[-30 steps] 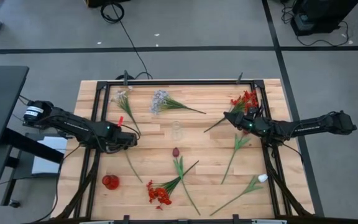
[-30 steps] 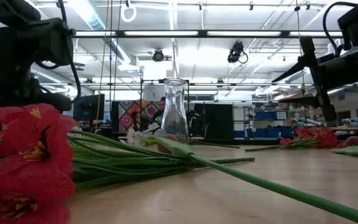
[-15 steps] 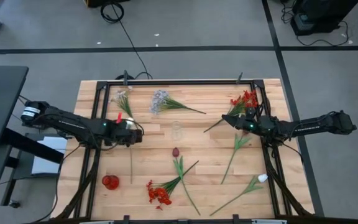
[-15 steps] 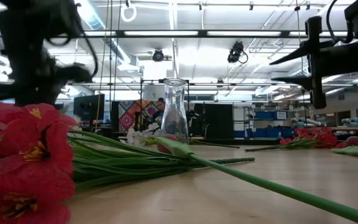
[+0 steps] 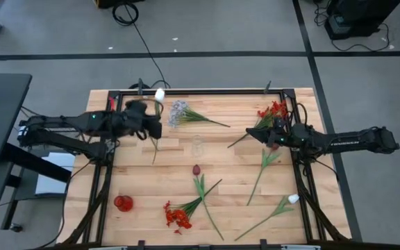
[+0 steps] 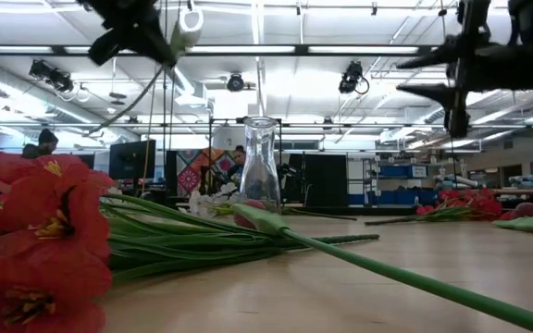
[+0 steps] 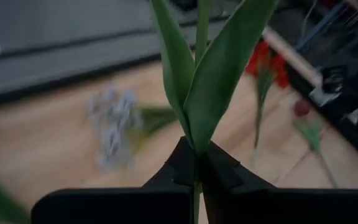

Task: Sort flowers into vase by color
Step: Put the left white flower into the transparent vase

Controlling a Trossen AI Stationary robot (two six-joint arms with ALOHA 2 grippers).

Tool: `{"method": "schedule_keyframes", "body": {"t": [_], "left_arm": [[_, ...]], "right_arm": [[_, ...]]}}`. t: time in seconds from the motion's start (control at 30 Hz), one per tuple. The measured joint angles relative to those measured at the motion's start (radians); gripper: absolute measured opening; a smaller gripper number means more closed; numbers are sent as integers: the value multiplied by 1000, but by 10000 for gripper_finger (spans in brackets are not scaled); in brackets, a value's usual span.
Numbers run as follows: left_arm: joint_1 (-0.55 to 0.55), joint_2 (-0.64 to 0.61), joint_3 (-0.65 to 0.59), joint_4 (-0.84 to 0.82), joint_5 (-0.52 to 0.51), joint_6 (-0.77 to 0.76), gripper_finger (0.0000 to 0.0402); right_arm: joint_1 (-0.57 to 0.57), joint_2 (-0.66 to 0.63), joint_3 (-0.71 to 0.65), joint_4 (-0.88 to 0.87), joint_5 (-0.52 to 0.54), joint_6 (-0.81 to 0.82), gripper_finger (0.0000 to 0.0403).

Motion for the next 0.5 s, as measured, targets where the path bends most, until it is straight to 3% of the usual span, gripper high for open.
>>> {"method": "schedule_keyframes", "body": {"t": [0.27, 0.4, 0.5], "left_arm": [[63, -3, 16, 238, 80, 228, 14], [65, -3, 16, 353, 102, 328, 14], [65, 3, 16, 491, 130, 419, 14]], "right_arm": [[-6, 95, 433, -474, -32, -435, 113], [-6, 169, 617, -656, -22, -555, 112], [-6, 232, 704, -687, -25, -605, 113]]}}
